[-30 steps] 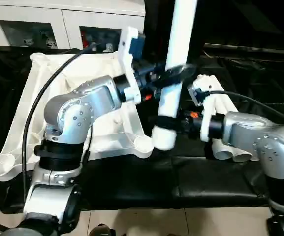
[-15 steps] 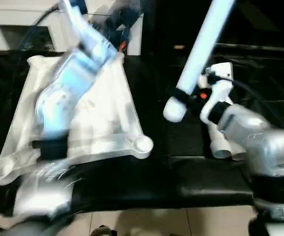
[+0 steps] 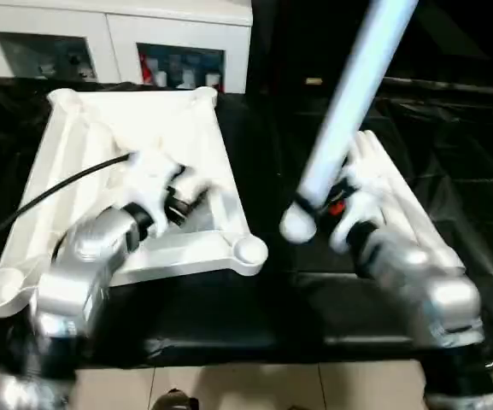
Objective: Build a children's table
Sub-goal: Pick table leg
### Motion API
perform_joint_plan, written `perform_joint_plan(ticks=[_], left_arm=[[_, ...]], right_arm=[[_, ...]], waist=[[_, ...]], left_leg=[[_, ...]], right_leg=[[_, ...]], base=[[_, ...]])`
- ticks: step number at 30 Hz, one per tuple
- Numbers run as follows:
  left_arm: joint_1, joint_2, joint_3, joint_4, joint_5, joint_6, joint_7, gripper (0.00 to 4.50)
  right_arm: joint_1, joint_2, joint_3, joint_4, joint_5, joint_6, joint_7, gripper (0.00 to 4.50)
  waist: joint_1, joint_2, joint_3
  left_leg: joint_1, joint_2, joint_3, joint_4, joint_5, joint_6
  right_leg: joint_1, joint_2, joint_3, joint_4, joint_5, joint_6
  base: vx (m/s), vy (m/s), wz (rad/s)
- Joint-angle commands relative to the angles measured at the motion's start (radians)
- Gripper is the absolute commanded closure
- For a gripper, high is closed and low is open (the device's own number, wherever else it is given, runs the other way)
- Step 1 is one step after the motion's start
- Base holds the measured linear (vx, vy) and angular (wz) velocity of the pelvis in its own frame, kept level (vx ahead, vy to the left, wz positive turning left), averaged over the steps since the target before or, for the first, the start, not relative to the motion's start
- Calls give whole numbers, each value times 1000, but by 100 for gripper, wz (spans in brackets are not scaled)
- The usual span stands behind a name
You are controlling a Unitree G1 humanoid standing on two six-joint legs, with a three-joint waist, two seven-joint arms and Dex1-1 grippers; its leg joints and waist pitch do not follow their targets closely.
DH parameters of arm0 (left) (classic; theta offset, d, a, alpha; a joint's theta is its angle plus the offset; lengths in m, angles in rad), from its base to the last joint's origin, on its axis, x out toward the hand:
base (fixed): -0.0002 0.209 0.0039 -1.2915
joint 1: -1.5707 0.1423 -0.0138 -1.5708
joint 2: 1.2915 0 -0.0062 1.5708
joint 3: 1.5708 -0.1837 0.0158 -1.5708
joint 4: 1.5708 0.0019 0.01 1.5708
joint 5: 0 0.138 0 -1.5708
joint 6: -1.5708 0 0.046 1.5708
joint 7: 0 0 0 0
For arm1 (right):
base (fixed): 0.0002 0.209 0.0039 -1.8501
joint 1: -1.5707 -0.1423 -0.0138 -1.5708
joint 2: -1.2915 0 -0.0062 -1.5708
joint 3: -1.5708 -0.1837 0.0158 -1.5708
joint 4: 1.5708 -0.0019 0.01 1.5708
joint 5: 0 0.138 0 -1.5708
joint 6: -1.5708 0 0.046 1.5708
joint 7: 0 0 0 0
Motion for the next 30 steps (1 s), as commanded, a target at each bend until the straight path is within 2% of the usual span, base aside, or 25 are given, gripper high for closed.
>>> perform_joint_plan(ticks=[1,2,3,7,10,11,12,13,14,15,16,17,18,19,20,21,22,23,24,25,26,27,28,29,30], left_arm=[[22,-21,18,-42,-7,21,62,146],[50,-26,-2,-55,23,8,99,146],[50,-26,-2,-55,23,8,99,146],[60,-48,3,-39,68,-22,147,146],[35,-63,-2,-35,104,-18,159,146],[26,-68,-5,-30,110,-21,163,146],[21,-73,-10,-22,109,-26,169,146],[19,-75,-20,-13,114,-35,176,146],[19,-75,-21,-11,116,-37,178,146],[17,-85,-21,-1,106,-34,187,146],[15,-88,-21,2,105,-35,192,146],[13,-90,-17,6,104,-36,196,146],[11,-91,-16,9,108,-38,199,146],[7,-91,-11,22,111,-27,206,146],[5,-94,-5,30,118,-20,208,146],[1,-91,0,44,125,-36,203,146],[-1,-93,5,48,123,-33,200,146],[-10,-94,14,58,123,-25,196,146],[-17,-92,17,67,127,-42,197,146],[-23,-91,18,76,130,-54,200,146],[-32,-93,21,86,130,-57,207,146],[-37,-88,15,91,130,-61,196,146],[-40,-85,9,94,130,-61,188,146],[-39,-88,11,97,130,-69,189,146],[-39,-88,11,97,130,-69,189,146]], right_arm=[[-5,-9,5,-12,-29,-38,-1,261],[0,-7,28,-2,-61,-62,-8,261],[0,-7,28,-2,-61,-62,-8,261],[14,12,49,-8,-76,-85,-12,261],[15,23,61,-4,-94,-97,-27,261],[13,21,69,-7,-96,-100,-18,261],[15,21,74,-8,-102,-102,-17,261],[18,26,73,-9,-102,-105,-19,261],[19,27,71,-9,-102,-105,-20,261],[21,37,63,-10,-93,-112,-15,261],[21,39,62,-12,-87,-113,-9,261],[24,46,52,-14,-74,-110,-8,261],[27,51,44,-15,-65,-108,-7,261],[28,50,46,-8,-79,-106,-20,261],[29,49,48,-3,-90,-105,-28,261],[29,50,48,1,-94,-99,-35,261],[30,51,46,1,-97,-98,-39,261],[31,55,39,4,-101,-93,-50,261],[32,58,33,2,-103,-89,-58,261],[31,60,29,4,-106,-88,-61,261],[32,60,23,2,-108,-88,-66,261],[32,64,15,0,-106,-87,-72,261],[32,65,11,-2,-102,-87,-76,261],[37,65,14,-13,-89,-93,-62,261],[37,65,14,-13,-89,-93,-62,261]], waist=[[-1,6,-69],[0,18,-67],[-3,13,-66],[-3,14,-68],[-6,21,-68],[-15,48,-79],[-31,56,-79],[-59,70,-76],[-60,78,-77],[-75,72,-75],[-74,71,-73],[-76,45,-79],[-58,24,-73],[-12,4,-76],[-2,4,-67],[22,19,-62],[27,14,-75],[30,17,-88],[36,23,-89],[46,28,-84],[53,30,-84],[67,39,-84],[70,46,-84],[64,75,-93],[53,85,-99]], left_leg=[[28,72,-29,-76,-231,-63],[28,71,-32,-78,-243,-65],[27,71,-32,-79,-250,-67],[32,70,-34,-80,-270,-67],[35,75,-42,-84,-277,-86],[12,76,-132,-118,-351,-34],[21,97,-168,-122,-390,-25],[19,121,-245,-150,-438,19],[37,122,-271,-153,-461,40],[38,108,-323,-169,-493,79],[33,80,-327,-169,-482,98],[21,19,-260,-99,-339,113],[-11,-14,-213,-45,-275,105],[-22,-42,-113,54,-108,50],[-23,-19,-108,39,-46,24],[-43,1,-94,13,0,9],[-34,23,-90,-8,-23,32],[-34,28,-84,-16,-18,65],[-35,30,-83,-11,-20,83],[-40,39,-89,17,-42,109],[-50,43,-94,36,-52,110],[-63,56,-111,76,-78,90],[-60,71,-119,70,-72,75],[-19,85,-109,-16,21,78],[11,98,-108,-36,55,112]], right_leg=[[28,-97,48,-88,-227,-148],[24,-96,49,-90,-250,-137],[24,-94,49,-93,-258,-130],[19,-89,49,-93,-251,-113],[16,-78,42,-89,-229,-112],[44,-67,-42,-56,-129,-143],[38,-58,-55,-41,-91,-165],[41,-38,-69,4,-100,-193],[26,-29,-74,23,-134,-206],[17,-18,-61,59,-185,-224],[17,-18,-48,55,-188,-232],[40,-83,5,-60,-138,-344],[64,-132,27,-108,-146,-384],[88,-174,37,-148,-215,-278],[83,-178,32,-143,-270,-218],[94,-172,42,-136,-298,-84],[98,-154,48,-114,-235,-26],[102,-147,46,-93,-106,-33],[101,-161,50,-92,-63,-51],[98,-212,70,-106,-68,-95],[105,-238,83,-115,-92,-118],[109,-282,110,-127,-131,-157],[105,-279,103,-126,-135,-197],[88,-152,17,-82,-31,-267],[64,-99,-11,-47,19,-257]], base=[[0,0,0],[0,0,0],[0,0,0],[0,0,0],[0,0,0],[-4,-26,37],[-4,-26,37],[-4,-52,58],[3,-95,54],[3,-95,54],[7,-148,54],[-2,-181,42],[-2,-181,42],[-9,-180,16],[-10,-86,0],[-14,-161,-8],[-11,-128,-6],[-24,-152,-6],[-21,-78,2],[0,0,0],[0,0,0],[-6,55,-3],[-1,112,-4],[3,201,0],[3,156,2]])
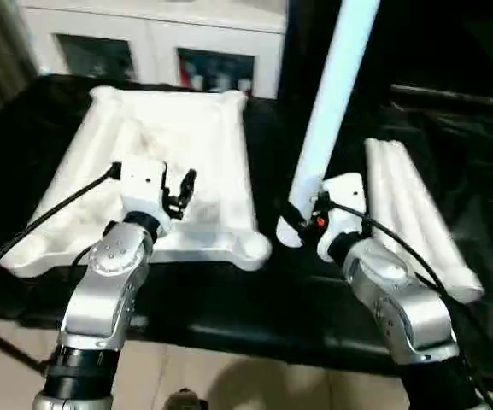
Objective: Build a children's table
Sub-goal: Pick table leg
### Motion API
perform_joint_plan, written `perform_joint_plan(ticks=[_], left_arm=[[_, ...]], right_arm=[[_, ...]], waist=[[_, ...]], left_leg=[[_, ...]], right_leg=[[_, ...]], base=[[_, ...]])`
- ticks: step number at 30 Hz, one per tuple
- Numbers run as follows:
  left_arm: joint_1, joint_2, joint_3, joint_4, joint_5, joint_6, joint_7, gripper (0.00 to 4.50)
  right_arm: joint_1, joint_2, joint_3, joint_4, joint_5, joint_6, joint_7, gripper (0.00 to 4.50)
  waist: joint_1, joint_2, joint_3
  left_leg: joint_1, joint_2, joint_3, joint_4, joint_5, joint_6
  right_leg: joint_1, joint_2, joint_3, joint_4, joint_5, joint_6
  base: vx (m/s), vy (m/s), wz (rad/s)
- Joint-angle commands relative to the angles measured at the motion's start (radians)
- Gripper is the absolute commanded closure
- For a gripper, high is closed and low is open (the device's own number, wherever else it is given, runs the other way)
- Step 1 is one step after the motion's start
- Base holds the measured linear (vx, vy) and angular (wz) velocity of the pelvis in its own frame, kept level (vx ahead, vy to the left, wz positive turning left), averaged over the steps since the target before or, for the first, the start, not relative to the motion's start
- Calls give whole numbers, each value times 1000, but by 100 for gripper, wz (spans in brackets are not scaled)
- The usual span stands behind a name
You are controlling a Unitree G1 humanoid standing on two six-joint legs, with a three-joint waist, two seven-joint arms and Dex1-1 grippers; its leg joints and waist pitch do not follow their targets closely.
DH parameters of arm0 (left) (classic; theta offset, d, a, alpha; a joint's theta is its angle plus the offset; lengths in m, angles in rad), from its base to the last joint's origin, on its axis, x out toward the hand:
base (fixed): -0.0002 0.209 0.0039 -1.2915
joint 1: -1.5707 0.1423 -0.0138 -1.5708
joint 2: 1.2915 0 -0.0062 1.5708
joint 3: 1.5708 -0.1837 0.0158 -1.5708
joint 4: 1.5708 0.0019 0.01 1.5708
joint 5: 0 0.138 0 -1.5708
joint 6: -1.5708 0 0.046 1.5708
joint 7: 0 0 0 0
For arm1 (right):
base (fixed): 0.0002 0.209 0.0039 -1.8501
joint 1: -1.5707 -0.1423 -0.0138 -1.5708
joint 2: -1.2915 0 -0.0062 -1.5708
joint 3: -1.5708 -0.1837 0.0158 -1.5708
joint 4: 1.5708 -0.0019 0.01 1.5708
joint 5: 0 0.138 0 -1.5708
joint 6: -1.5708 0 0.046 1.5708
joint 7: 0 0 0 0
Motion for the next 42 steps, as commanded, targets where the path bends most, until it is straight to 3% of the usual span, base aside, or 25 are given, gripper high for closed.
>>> perform_joint_plan(ticks=[1,2,6,14,15,18,19,20,21,22,24,25,26,27,29,30,31,32,33,34,35,37,39,40,42], left_arm=[[-4,-3,8,6,5,-9,2,146],[-7,-13,13,3,1,-20,2,146],[-14,-12,-6,15,24,-63,-3,146],[-3,-37,-7,5,10,-57,-12,146],[-3,-40,-3,15,13,-65,-12,146],[4,-51,1,21,1,-63,-14,146],[6,-49,-5,24,7,-70,-14,146],[7,-48,-10,25,12,-74,-15,146],[8,-49,-13,24,14,-74,-16,146],[7,-50,-14,25,14,-72,-17,146],[6,-51,-14,25,13,-71,-18,146],[5,-52,-15,27,14,-71,-21,146],[4,-53,-15,28,15,-72,-22,146],[6,-55,-15,27,18,-74,-24,146],[8,-54,-15,23,18,-74,-24,146],[9,-54,-15,22,18,-74,-25,146],[9,-53,-12,21,15,-77,-25,146],[9,-52,-11,21,17,-76,-22,146],[9,-47,-13,20,24,-77,-21,146],[9,-46,-13,19,25,-77,-21,146],[12,-48,-10,17,22,-77,-24,146],[30,-55,2,-9,10,-75,-26,146],[36,-50,2,-19,8,-74,-31,146],[41,-46,2,-26,2,-76,-42,146],[51,-34,1,-34,-13,-82,-65,146]], right_arm=[[-4,4,3,-20,6,-13,1,261],[-2,7,5,-19,5,-23,9,261],[-14,13,6,-4,-1,-44,20,261],[-34,-28,25,3,-33,-45,55,261],[-36,-40,25,5,-41,-49,57,261],[-28,-32,1,4,-18,-40,54,261],[-25,-26,-10,2,-9,-35,51,261],[-25,-27,-12,1,-8,-36,54,261],[-24,-34,-6,0,-15,-42,62,261],[-23,-39,-1,1,-22,-45,64,261],[-22,-42,2,2,-26,-47,65,261],[-23,-43,3,2,-28,-47,66,261],[-24,-53,14,3,-39,-50,73,261],[-26,-72,36,5,-51,-45,97,261],[-28,-85,55,2,-62,-43,118,261],[-28,-88,62,1,-68,-47,122,261],[-28,-85,72,-3,-78,-59,125,261],[-28,-72,63,-5,-61,-53,126,261],[-26,-63,57,-7,-35,-46,141,261],[-26,-62,56,-8,-31,-44,143,261],[-25,-65,59,-8,-29,-41,145,261],[-23,-73,68,-7,-40,-52,148,261],[-23,-73,70,-4,-43,-57,150,261],[-23,-71,71,-3,-45,-60,152,261],[-18,-65,69,-5,-52,-62,152,261]], waist=[[-34,36,-86],[-43,40,-82],[-49,13,-60],[-74,-15,-41],[-70,-1,-29],[-99,-12,-28],[-123,2,-25],[-144,8,-8],[-141,38,-6],[-140,36,-17],[-127,1,-26],[-108,-25,-16],[-79,-48,-24],[-69,-46,-30],[-48,-12,-57],[-48,-12,-57],[-83,23,-68],[-147,34,-93],[-174,43,-105],[-181,31,-111],[-165,10,-101],[-158,-31,-90],[-142,-93,-77],[-102,-107,-81],[-106,-102,-83]], left_leg=[[93,116,-55,-91,138,177],[87,125,-54,-96,137,184],[52,65,8,-131,-334,-102],[56,56,16,-141,-474,-112],[-16,24,-17,-177,-559,-63],[27,8,-21,-64,-542,-25],[142,34,-14,-38,-596,-62],[116,51,-29,-89,-696,-81],[70,92,-37,-231,-987,-125],[75,85,-38,-245,-1006,-123],[124,84,-18,-213,-950,-111],[131,32,26,-89,-730,-97],[63,30,27,21,-318,26],[19,35,19,30,-187,54],[-25,20,17,-32,-36,150],[-25,20,17,-32,-36,150],[15,4,-14,-81,-44,223],[145,9,-134,-107,72,431],[242,42,-197,-92,152,555],[264,78,-246,-86,264,634],[227,127,-209,-83,435,550],[187,103,-158,-111,429,483],[116,-28,-53,-68,230,367],[36,-96,-23,19,14,250],[16,-49,-45,-11,135,76]], right_leg=[[-17,-53,27,-2,64,-183],[-24,-51,27,7,48,-151],[3,-112,62,-67,4,-125],[10,-140,82,-141,-515,-3],[72,-152,18,-132,-678,39],[100,-232,-34,-228,-906,4],[35,-176,-50,-249,-813,-11],[50,-134,-81,-221,-737,4],[122,-59,-69,-38,-418,-14],[130,-37,-56,7,-239,-13],[97,-83,14,-43,-340,-23],[64,-177,66,-186,-730,-61],[127,-265,129,-245,-934,-65],[165,-271,136,-235,-890,-69],[211,-205,0,-213,-530,-50],[211,-205,0,-213,-530,-50],[204,-101,-76,-177,-329,-31],[124,6,-101,-58,-173,-4],[24,18,-79,6,-210,19],[-16,5,-44,42,-240,39],[-73,-47,28,91,-136,95],[-92,-60,74,82,13,123],[-39,-103,144,-79,267,48],[56,-195,231,-121,225,30],[83,-179,191,-57,692,-79]], base=[[-3,181,5],[-29,168,4],[-50,109,6],[-44,10,-5],[0,0,0],[-4,3,39],[-33,13,32],[0,0,0],[0,0,0],[58,32,-6],[67,-20,-1],[85,-71,0],[121,-34,-9],[121,-34,-9],[106,7,-10],[148,39,20],[191,63,57],[342,57,81],[259,25,56],[252,-40,41],[101,-87,13],[73,-75,5],[84,-31,3],[57,-54,16],[65,-59,9]])
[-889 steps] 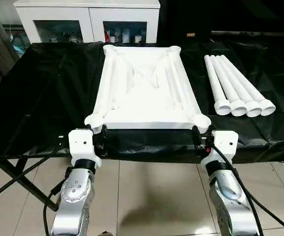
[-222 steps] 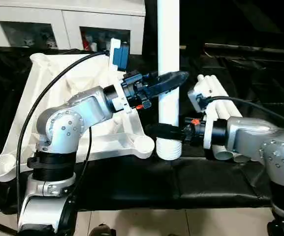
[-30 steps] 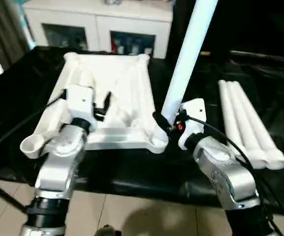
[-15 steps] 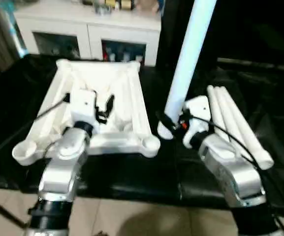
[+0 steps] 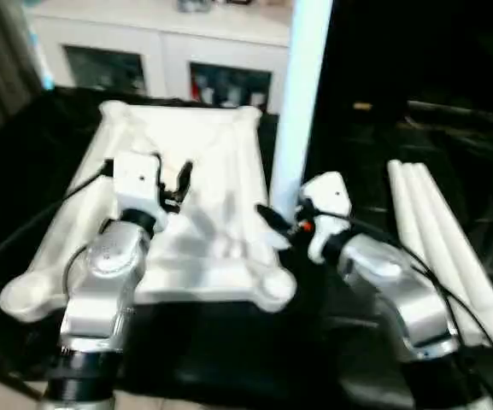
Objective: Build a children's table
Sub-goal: Pick table leg
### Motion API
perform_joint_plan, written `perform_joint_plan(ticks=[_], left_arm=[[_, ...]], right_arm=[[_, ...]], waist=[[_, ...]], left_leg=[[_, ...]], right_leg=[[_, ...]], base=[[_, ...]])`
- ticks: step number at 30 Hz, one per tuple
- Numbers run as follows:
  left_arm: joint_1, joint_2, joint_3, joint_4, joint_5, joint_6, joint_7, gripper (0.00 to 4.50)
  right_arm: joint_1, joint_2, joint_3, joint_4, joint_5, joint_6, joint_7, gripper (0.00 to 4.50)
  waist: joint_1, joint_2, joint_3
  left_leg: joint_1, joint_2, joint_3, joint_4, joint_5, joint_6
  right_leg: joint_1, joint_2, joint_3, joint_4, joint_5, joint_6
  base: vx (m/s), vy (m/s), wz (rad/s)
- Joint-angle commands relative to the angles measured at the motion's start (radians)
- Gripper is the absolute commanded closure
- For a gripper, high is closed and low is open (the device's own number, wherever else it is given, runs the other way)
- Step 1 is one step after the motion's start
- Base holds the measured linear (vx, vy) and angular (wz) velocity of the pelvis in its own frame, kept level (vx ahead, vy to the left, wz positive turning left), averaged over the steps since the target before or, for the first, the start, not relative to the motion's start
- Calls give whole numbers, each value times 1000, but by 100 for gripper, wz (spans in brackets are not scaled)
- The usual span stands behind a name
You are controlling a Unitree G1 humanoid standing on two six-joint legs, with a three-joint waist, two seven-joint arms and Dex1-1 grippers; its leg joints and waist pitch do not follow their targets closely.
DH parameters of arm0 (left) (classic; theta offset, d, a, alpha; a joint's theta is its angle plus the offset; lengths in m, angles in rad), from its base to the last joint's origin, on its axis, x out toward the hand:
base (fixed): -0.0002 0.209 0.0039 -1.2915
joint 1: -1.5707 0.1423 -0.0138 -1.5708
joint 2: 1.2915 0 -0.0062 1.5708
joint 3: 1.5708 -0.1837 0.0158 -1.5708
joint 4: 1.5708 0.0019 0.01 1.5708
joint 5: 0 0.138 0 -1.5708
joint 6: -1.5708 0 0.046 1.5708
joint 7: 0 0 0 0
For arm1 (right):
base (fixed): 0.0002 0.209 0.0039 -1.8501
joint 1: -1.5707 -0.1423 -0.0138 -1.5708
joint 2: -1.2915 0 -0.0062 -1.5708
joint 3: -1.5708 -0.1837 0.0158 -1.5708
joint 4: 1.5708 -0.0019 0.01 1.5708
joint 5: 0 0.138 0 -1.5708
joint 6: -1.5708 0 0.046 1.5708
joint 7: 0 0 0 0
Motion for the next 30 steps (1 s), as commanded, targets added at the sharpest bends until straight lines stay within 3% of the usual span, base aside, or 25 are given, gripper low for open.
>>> perform_joint_plan(ticks=[1,2,3,4,5,6,7,8,9,10,11,12,13,14,15,17,18,20,21,22,23,25,26,27,30], left_arm=[[13,31,14,-20,-26,-11,-46,146],[17,37,13,-23,-34,-16,-64,146],[25,46,11,-27,-46,-25,-96,146],[33,56,11,-38,-70,-32,-139,146],[41,68,5,-53,-98,-28,-191,146],[48,82,-4,-65,-113,-24,-231,146],[52,91,-10,-72,-121,-20,-256,146],[58,112,-27,-86,-140,-21,-313,146],[62,126,-39,-94,-152,-23,-349,146],[62,151,-61,-92,-160,-32,-402,146],[62,168,-76,-89,-164,-39,-436,146],[44,219,-129,-65,-152,-48,-530,146],[44,219,-129,-65,-152,-48,-530,146],[19,268,-186,-52,-146,-51,-638,146],[19,268,-186,-52,-146,-51,-638,146],[2,317,-239,-51,-152,-19,-749,146],[-2,338,-261,-51,-142,-18,-791,146],[-5,353,-274,-50,-135,-21,-819,146],[-17,378,-305,-23,-98,-43,-849,174],[-19,381,-311,-16,-94,-46,-854,174],[-25,385,-328,4,-78,-59,-863,181],[-33,388,-344,17,-72,-66,-877,181],[-38,389,-351,24,-64,-71,-881,212],[-44,392,-359,32,-56,-75,-888,222],[-74,398,-381,73,-17,-87,-893,225]], right_arm=[[1,19,-6,-18,3,-15,5,261],[5,21,-12,-21,6,-15,2,261],[12,25,-21,-29,14,-13,-5,261],[20,23,-33,-44,30,-5,-6,261],[28,20,-46,-56,44,-5,-7,261],[34,19,-58,-65,55,-3,-10,261],[38,18,-66,-69,61,-2,-12,261],[40,14,-78,-73,68,6,-14,261],[40,11,-86,-75,72,13,-14,261],[42,8,-98,-75,76,16,-10,261],[42,6,-107,-75,78,17,-6,261],[44,-9,-122,-82,87,26,12,261],[44,-9,-122,-82,87,26,12,261],[49,-23,-139,-94,103,38,28,261],[49,-23,-139,-94,103,38,28,261],[59,-48,-139,-110,115,47,53,261],[68,-64,-133,-120,114,47,65,261],[74,-74,-130,-127,113,48,72,261],[92,-86,-134,-152,114,53,74,261],[99,-88,-135,-160,115,54,74,261],[117,-89,-143,-182,126,62,72,261],[132,-82,-159,-202,140,76,62,261],[137,-82,-161,-209,146,81,63,261],[143,-82,-163,-218,153,86,66,261],[161,-89,-161,-246,162,101,68,261]], waist=[[26,14,-66],[17,40,-63],[15,47,-60],[6,53,-54],[7,57,-51],[8,58,-42],[11,54,-30],[20,56,-20],[20,54,-14],[23,52,-10],[26,51,-13],[26,46,-14],[29,47,-16],[28,50,-18],[28,46,-19],[28,49,-21],[29,57,-22],[28,53,-25],[28,61,-25],[25,63,-26],[27,77,-28],[27,69,-34],[27,76,-36],[27,74,-37],[28,83,-41]], left_leg=[[-47,60,-3,-54,299,-37],[-39,84,-1,-77,291,-50],[-24,103,-3,-82,262,-57],[-11,132,-8,-98,161,-73],[-6,140,-8,-103,110,-79],[4,150,4,-112,-10,-85],[7,151,19,-118,-129,-93],[19,151,37,-123,-248,-106],[23,151,41,-128,-303,-112],[29,151,45,-130,-364,-124],[32,151,46,-129,-370,-129],[25,150,48,-134,-353,-125],[24,149,48,-136,-338,-122],[15,151,51,-140,-295,-118],[13,151,51,-140,-284,-115],[7,152,51,-141,-252,-115],[6,153,53,-139,-237,-115],[-1,154,55,-139,-203,-112],[-1,153,55,-138,-199,-113],[-2,152,57,-136,-198,-112],[-1,152,55,-136,-195,-115],[-7,153,58,-133,-139,-101],[-10,153,58,-130,-99,-94],[-11,153,59,-130,-85,-89],[-10,149,65,-126,-46,-76]], right_leg=[[117,-97,46,-55,853,-127],[107,-67,22,-54,761,-154],[96,-61,13,-61,640,-176],[91,-63,4,-74,367,-223],[90,-68,4,-79,270,-241],[78,-71,6,-93,109,-259],[69,-74,12,-107,-45,-260],[52,-75,14,-125,-210,-238],[47,-76,14,-133,-292,-218],[39,-79,14,-145,-421,-176],[37,-81,15,-147,-450,-158],[40,-84,17,-152,-478,-128],[41,-85,17,-152,-483,-114],[43,-87,18,-149,-451,-104],[44,-87,18,-149,-449,-101],[48,-91,17,-146,-421,-110],[46,-89,18,-140,-388,-120],[54,-91,16,-134,-339,-139],[54,-91,16,-133,-329,-147],[56,-88,15,-137,-318,-147],[57,-89,14,-132,-303,-153],[66,-88,12,-124,-208,-173],[70,-88,12,-118,-163,-192],[72,-87,10,-118,-143,-198],[74,-82,10,-115,-65,-214]], base=[[57,-60,-1],[0,0,0],[0,0,0],[0,0,0],[0,0,0],[0,0,0],[-54,13,12],[-86,14,20],[-66,2,15],[-63,2,14],[-55,1,10],[-55,1,10],[0,0,0],[0,0,0],[0,0,0],[0,0,0],[0,0,0],[0,0,0],[0,0,0],[0,0,0],[0,0,0],[0,0,0],[0,0,0],[0,0,0],[0,0,0]])
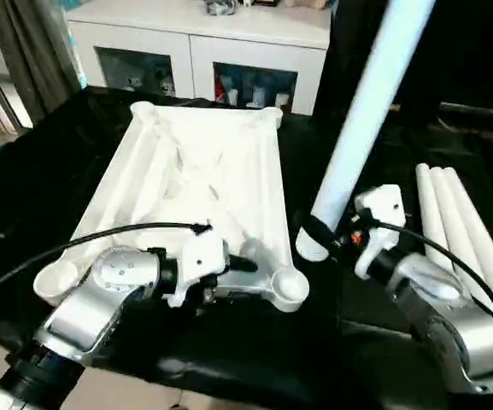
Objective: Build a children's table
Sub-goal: Pick table leg, then insert table leg to table base
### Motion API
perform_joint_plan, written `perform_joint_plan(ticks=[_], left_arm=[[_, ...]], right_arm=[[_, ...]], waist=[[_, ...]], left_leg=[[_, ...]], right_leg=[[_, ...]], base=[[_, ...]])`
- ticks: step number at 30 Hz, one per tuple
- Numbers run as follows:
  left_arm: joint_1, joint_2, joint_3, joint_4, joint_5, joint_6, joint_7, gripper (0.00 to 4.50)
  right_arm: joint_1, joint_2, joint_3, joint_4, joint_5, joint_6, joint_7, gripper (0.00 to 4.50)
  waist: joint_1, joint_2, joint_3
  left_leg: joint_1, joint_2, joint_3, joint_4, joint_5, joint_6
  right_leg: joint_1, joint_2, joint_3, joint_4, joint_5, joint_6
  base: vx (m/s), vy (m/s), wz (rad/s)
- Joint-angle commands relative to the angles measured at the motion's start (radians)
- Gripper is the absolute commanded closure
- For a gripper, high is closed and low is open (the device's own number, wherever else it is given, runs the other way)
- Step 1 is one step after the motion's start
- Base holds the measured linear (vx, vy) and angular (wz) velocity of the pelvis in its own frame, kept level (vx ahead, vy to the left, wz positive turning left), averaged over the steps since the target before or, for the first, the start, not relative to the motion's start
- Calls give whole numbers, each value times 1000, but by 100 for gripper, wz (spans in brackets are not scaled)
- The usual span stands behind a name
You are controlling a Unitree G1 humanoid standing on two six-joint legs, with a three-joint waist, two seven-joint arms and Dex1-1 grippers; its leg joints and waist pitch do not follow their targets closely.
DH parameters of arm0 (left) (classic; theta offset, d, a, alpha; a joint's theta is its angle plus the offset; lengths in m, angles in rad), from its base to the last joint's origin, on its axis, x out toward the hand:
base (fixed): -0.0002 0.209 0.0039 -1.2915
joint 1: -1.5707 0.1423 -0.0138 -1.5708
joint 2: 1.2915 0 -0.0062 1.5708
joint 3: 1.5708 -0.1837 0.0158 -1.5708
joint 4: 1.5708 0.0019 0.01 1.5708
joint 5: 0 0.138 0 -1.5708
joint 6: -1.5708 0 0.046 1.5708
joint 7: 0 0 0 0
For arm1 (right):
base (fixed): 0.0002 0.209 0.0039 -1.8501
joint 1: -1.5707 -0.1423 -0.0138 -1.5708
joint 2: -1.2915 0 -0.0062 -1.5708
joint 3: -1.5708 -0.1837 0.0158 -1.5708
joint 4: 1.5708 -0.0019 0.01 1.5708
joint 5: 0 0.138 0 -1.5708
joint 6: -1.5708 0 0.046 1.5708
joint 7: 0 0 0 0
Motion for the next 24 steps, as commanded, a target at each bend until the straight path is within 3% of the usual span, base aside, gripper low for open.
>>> perform_joint_plan(ticks=[1,2,3,5,8,10,17,24], left_arm=[[-19,11,-11,23,31,-11,-5,225],[-33,10,-14,44,40,-22,-11,247],[-46,3,-14,69,40,-21,-19,266],[-53,1,-13,85,38,-18,-30,262],[-54,22,-21,88,34,-8,-67,307],[-50,30,-22,84,26,-2,-83,308],[-55,6,-28,148,70,-54,-59,363],[-78,-7,-39,216,99,-98,-51,417]], right_arm=[[4,-7,-11,-33,15,12,4,261],[6,-9,-9,-39,10,14,-2,261],[11,-11,-8,-46,6,13,-7,261],[16,-11,-9,-54,8,16,-12,261],[19,-8,-13,-61,12,24,-16,261],[20,-9,-12,-67,14,30,-17,261],[22,-18,0,-82,16,44,-20,261],[19,-23,1,-86,14,53,-16,261]], waist=[[3,10,-63],[4,18,-63],[1,18,-62],[1,19,-59],[0,20,-57],[-1,23,-55],[-2,24,-56],[-2,24,-56]], left_leg=[[-5,59,-19,-82,-73,6],[-2,59,-20,-81,-76,5],[-3,60,-19,-82,-91,1],[-3,61,-20,-85,-120,-7],[0,63,-20,-87,-152,-11],[0,63,-21,-90,-168,-15],[-1,63,-20,-89,-160,-16],[0,65,-21,-90,-168,-17]], right_leg=[[51,-80,56,-66,-44,-210],[50,-81,56,-66,-49,-214],[51,-80,55,-69,-70,-218],[52,-82,55,-73,-125,-217],[48,-83,56,-80,-193,-205],[46,-82,56,-81,-223,-198],[46,-80,56,-80,-183,-204],[47,-84,57,-82,-200,-201]], base=[[0,0,0],[0,0,0],[0,0,0],[0,0,0],[0,0,0],[0,0,0],[0,0,0],[0,0,0]])
